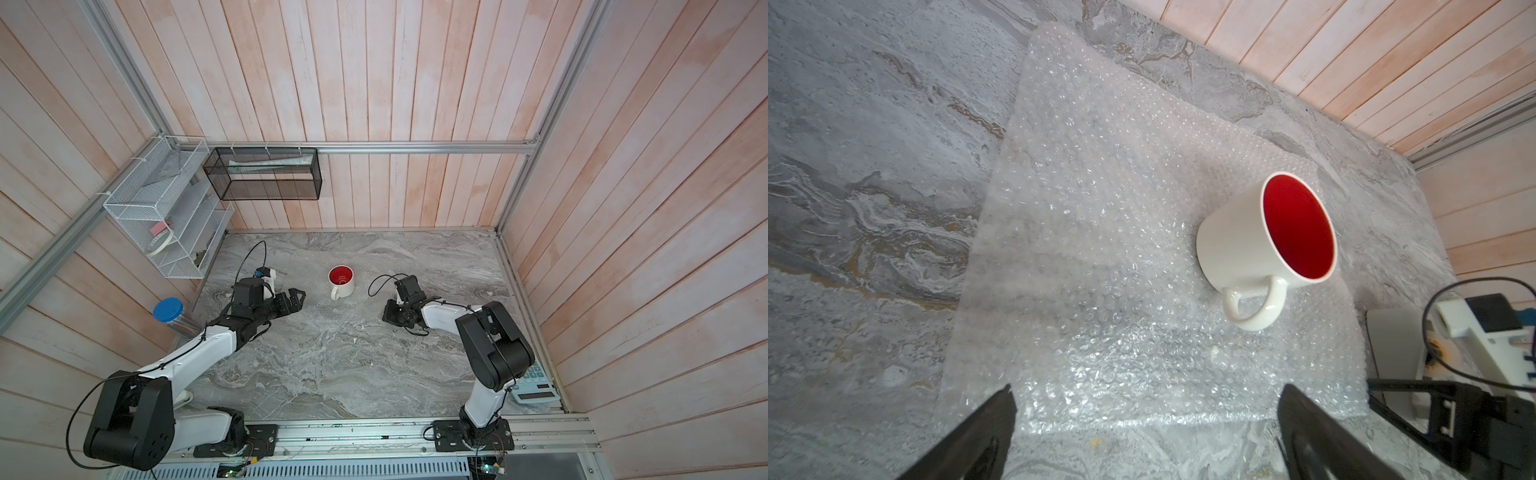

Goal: Wrap mugs in bubble wrap
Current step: Wrap the mug in bubble wrap.

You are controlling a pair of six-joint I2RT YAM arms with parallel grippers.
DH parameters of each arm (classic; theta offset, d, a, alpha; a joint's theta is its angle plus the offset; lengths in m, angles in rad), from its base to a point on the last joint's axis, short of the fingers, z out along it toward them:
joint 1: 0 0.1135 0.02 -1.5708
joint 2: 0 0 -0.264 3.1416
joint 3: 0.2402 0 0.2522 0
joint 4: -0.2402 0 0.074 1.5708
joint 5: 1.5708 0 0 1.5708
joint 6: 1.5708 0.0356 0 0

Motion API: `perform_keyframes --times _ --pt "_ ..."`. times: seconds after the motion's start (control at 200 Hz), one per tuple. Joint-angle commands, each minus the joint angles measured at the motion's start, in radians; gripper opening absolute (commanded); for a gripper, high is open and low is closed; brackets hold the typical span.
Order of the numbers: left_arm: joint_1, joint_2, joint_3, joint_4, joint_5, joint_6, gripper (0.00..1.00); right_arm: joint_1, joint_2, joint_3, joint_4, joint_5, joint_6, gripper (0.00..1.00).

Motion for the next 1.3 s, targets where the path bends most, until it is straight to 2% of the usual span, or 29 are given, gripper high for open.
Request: perform_keyframes --times 0.0,0.19,0.31,0.365,0.405,0.57,0.725,0.895,1.01,1.15,1.29 --pt "-0.007 0.005 0.036 -0.002 0.021 0.028 1.00 0.000 -0.042 0.021 -0.018 -0.010 -0.001 0.00" --pt "-0.013 0.006 0.046 -0.009 0.028 0.041 1.00 0.005 -0.111 0.076 -0.044 -0.033 -0.008 0.00" --pt "-0.016 0.011 0.047 -0.008 0.030 0.044 1.00 0.009 -0.120 0.118 -0.134 -0.004 -0.015 0.00" --pt "-0.017 0.014 0.046 -0.006 0.031 0.044 1.00 0.009 -0.115 0.118 -0.180 0.024 -0.013 0.28" --pt "-0.019 0.014 0.043 -0.005 0.033 0.043 1.00 0.007 -0.111 0.100 -0.188 0.041 -0.004 0.37" --pt "-0.020 0.016 0.039 -0.003 0.033 0.043 1.00 -0.001 -0.094 0.004 -0.133 0.030 0.050 0.55" --pt "-0.019 0.019 0.037 0.000 0.032 0.043 1.00 -0.003 -0.027 -0.011 -0.098 0.025 0.070 0.63" --pt "-0.020 0.020 0.034 0.002 0.028 0.043 1.00 -0.003 0.075 -0.002 -0.015 -0.029 0.100 0.63" --pt "-0.019 0.022 0.036 -0.001 0.026 0.042 1.00 -0.004 0.125 0.017 0.005 -0.017 0.107 0.61" --pt "-0.020 0.019 0.036 -0.005 0.023 0.045 1.00 -0.009 0.106 0.002 0.035 -0.012 0.116 0.45" --pt "-0.019 0.025 0.036 0.000 0.028 0.043 1.00 -0.011 0.046 -0.008 0.026 0.015 0.113 0.20"
